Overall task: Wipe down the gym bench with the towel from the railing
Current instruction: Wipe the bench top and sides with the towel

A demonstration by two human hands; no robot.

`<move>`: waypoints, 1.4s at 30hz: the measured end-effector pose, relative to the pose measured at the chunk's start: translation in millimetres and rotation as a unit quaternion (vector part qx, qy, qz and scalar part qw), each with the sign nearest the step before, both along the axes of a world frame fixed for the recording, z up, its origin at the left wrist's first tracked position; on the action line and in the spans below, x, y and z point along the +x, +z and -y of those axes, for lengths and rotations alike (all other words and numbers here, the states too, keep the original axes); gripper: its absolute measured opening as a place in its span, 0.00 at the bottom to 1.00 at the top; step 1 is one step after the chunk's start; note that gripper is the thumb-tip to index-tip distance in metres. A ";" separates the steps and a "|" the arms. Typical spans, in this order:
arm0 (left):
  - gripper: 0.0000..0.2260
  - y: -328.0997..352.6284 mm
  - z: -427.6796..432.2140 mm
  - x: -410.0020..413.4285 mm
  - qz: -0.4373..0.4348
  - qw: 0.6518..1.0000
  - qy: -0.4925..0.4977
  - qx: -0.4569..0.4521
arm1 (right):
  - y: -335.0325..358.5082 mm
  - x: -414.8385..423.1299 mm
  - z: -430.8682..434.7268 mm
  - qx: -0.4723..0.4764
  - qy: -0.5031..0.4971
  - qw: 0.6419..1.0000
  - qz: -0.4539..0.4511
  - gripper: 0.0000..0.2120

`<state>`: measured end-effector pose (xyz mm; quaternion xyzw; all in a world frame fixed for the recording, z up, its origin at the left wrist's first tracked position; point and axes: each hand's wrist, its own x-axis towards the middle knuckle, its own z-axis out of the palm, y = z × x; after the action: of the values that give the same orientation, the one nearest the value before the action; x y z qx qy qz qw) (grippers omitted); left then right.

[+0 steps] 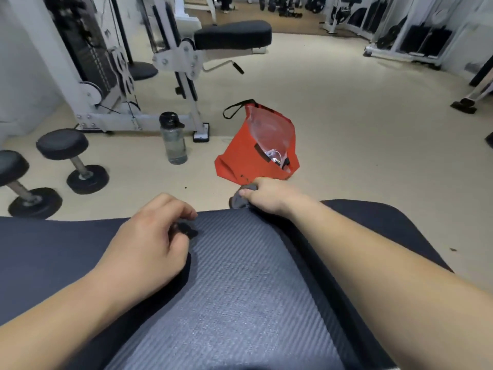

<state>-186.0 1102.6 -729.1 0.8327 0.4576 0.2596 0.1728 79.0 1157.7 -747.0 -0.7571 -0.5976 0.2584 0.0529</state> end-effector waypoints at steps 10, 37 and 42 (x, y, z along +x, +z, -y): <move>0.14 8.2 15.7 -58.7 -0.014 0.994 0.104 -0.024 | 1.4 -81.1 0.4 0.044 0.054 0.998 0.008 0.25; 0.15 12.7 4.6 -226.2 -0.162 0.965 0.190 -0.073 | -11.4 -227.9 -37.9 0.028 0.067 0.997 0.026 0.30; 0.16 4.4 -0.5 -277.6 -0.157 0.961 0.218 -0.066 | -7.4 -365.1 -65.0 0.037 0.096 0.995 0.008 0.30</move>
<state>-463.6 1103.1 -724.6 0.7297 0.6656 0.1265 0.0923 -286.1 1222.7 -754.5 -0.6960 -0.6771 0.2336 0.0506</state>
